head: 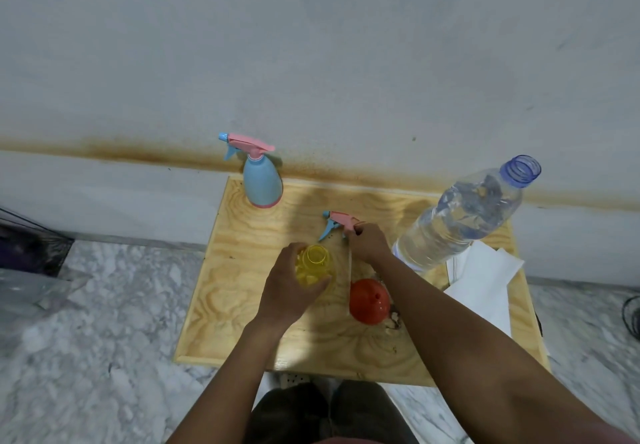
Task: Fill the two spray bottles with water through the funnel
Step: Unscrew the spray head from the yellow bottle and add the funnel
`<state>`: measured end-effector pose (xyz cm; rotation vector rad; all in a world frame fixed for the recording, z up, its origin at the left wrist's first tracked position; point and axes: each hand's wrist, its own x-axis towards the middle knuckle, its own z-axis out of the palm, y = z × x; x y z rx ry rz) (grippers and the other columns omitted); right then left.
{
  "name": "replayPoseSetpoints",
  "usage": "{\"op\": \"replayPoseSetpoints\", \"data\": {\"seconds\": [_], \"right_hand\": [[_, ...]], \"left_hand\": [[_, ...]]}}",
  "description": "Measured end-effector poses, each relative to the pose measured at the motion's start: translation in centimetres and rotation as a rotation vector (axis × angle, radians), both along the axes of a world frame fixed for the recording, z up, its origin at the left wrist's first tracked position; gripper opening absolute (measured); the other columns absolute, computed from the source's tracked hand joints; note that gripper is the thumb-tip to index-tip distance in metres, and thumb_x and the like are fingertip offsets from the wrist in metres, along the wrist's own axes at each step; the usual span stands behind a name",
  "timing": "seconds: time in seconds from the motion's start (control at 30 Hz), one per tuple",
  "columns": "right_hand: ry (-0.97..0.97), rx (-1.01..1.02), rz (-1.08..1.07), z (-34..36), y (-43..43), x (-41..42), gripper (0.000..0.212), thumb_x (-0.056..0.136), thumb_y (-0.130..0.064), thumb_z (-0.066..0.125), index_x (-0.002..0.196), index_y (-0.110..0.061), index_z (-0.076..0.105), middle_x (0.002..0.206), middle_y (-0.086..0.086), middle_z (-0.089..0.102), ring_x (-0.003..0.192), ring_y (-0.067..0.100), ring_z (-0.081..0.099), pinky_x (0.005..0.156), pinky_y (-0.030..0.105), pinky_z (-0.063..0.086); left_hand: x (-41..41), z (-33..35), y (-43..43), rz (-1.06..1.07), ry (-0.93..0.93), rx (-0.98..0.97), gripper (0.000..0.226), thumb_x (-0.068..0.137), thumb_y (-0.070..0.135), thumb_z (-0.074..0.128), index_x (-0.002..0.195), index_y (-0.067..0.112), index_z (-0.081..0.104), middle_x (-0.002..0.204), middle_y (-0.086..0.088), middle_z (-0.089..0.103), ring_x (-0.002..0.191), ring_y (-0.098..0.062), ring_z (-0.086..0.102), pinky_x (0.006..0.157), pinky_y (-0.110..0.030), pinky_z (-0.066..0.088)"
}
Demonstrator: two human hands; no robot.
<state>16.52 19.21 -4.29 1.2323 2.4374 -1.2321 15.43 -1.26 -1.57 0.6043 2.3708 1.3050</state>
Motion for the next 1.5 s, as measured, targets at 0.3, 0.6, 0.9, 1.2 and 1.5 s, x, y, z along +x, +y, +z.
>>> {"op": "replayPoseSetpoints", "data": {"seconds": [0.3, 0.6, 0.9, 1.2, 1.5], "right_hand": [[0.024, -0.001, 0.012, 0.9, 0.2, 0.6, 0.031, 0.097, -0.027, 0.056, 0.102, 0.000, 0.070, 0.093, 0.013, 0.068, 0.090, 0.030, 0.062, 0.069, 0.033, 0.047], [0.387, 0.197, -0.096, 3.8, -2.4, 8.4, 0.023, 0.096, -0.025, 0.059, 0.116, -0.019, 0.067, 0.106, -0.008, 0.065, 0.087, 0.003, 0.060, 0.075, 0.018, 0.046], [0.231, 0.060, 0.040, -0.4, -3.1, 16.5, 0.053, 0.076, -0.031, 0.078, 0.126, -0.025, 0.059, 0.118, -0.002, 0.057, 0.106, 0.015, 0.059, 0.087, 0.028, 0.053], [0.266, 0.077, -0.028, -0.5, -3.6, 16.1, 0.030, 0.081, -0.041, 0.072, 0.108, -0.029, 0.070, 0.105, -0.008, 0.065, 0.099, 0.015, 0.061, 0.088, 0.039, 0.053], [0.301, 0.152, -0.189, 3.1, -2.5, 16.6, 0.023, 0.092, -0.030, 0.065, 0.112, -0.020, 0.067, 0.108, -0.001, 0.068, 0.101, 0.018, 0.062, 0.088, 0.037, 0.051]], "left_hand": [[0.0, -0.1, 0.3, -0.004, -0.010, 0.019, 0.060, 0.071, 0.034, 0.085, 0.120, 0.026, 0.052, 0.113, 0.009, 0.058, 0.101, -0.006, 0.056, 0.084, -0.030, 0.053], [0.1, 0.2, 0.3, -0.010, -0.002, 0.024, 0.070, 0.069, 0.034, 0.088, 0.128, 0.022, 0.051, 0.120, 0.007, 0.054, 0.106, -0.006, 0.052, 0.081, -0.008, 0.039], [0.3, 0.6, 0.3, -0.013, 0.040, 0.030, 0.069, 0.071, 0.027, 0.084, 0.131, 0.022, 0.049, 0.126, 0.004, 0.057, 0.113, -0.012, 0.053, 0.087, -0.029, 0.045], [1.0, 0.5, 1.0, -0.021, 0.061, 0.026, 0.063, 0.074, 0.032, 0.084, 0.128, 0.022, 0.051, 0.123, 0.003, 0.060, 0.109, -0.014, 0.055, 0.088, -0.034, 0.050], [1.6, 0.5, 1.6, 0.003, 0.074, 0.035, 0.063, 0.074, 0.035, 0.084, 0.126, 0.022, 0.052, 0.121, 0.004, 0.060, 0.108, -0.016, 0.057, 0.086, -0.034, 0.051]]}}
